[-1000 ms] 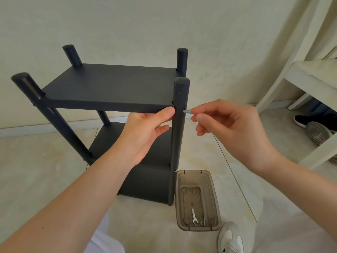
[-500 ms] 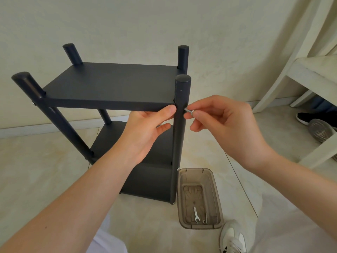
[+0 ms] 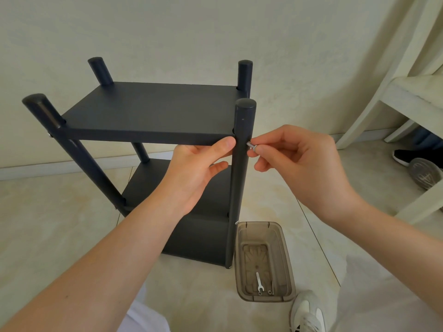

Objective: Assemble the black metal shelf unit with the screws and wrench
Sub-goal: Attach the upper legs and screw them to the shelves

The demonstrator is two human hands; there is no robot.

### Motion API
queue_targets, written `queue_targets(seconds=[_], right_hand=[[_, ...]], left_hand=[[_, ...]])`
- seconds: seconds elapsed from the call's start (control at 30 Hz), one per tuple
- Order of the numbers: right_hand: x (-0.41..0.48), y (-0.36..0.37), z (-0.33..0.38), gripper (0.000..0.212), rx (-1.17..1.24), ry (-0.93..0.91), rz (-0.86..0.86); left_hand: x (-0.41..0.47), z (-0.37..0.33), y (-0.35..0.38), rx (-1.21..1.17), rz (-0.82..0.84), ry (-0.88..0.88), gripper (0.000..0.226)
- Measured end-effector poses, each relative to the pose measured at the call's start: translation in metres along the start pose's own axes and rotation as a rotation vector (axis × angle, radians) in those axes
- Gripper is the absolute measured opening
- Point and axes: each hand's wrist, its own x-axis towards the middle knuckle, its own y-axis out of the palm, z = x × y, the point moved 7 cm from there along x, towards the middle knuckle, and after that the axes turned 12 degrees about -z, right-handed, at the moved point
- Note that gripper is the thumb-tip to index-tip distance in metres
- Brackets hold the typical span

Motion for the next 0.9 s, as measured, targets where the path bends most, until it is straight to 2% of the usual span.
queue_targets(seconds=[0.37,0.5,0.6,0.73,0.9], right_hand=[[-0.001,0.0,0.0,0.012,-0.011,-0.027,-0.005],[-0.003,0.0,0.004,0.012,-0.109,-0.112,-0.015],[-0.001,0.001,-0.001,0.013,-0.031,-0.03,-0.015],[0.002,0.003,-0.005,0.015,0.082,0.061,0.004],[0.002,0.003,-0.007,0.01,0.118,0.09,-0.009]], left_hand=[[0.0,-0.001,-0.001,0.011,-0.002,0.0,0.018],[0.0,-0.001,0.0,0.012,0.0,-0.002,0.02],[-0.001,-0.001,-0.001,0.023,-0.008,-0.004,0.018],[-0.001,0.0,-0.001,0.023,-0.013,-0.004,0.029],[-0.001,0.0,-0.001,0.036,-0.026,-0.004,0.021]])
